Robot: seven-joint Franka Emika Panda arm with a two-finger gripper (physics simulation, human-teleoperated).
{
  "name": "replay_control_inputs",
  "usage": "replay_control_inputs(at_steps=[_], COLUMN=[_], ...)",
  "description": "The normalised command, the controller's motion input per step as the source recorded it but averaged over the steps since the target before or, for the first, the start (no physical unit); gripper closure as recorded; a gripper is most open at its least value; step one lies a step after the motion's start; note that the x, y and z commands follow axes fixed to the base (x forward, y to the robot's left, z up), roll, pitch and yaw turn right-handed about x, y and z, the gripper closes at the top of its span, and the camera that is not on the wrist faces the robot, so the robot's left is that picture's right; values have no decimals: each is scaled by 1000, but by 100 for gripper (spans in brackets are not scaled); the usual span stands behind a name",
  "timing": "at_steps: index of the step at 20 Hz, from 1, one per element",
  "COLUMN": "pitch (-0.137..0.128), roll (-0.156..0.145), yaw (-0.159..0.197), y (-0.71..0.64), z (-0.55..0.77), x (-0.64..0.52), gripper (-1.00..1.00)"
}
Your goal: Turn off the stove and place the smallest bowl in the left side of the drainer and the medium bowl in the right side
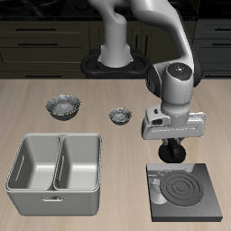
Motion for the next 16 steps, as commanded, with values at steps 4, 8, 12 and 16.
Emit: replay_control_inputs(at_steps=[4,8,12,16], pitch=[9,16,-2,12], roll=[16,12,7,2], yaw=[-71,-59,-26,-48], y=[35,79,73,69], z=[-2,11,24,-15], x=[70,-6,19,56], gripper=[100,100,100,100])
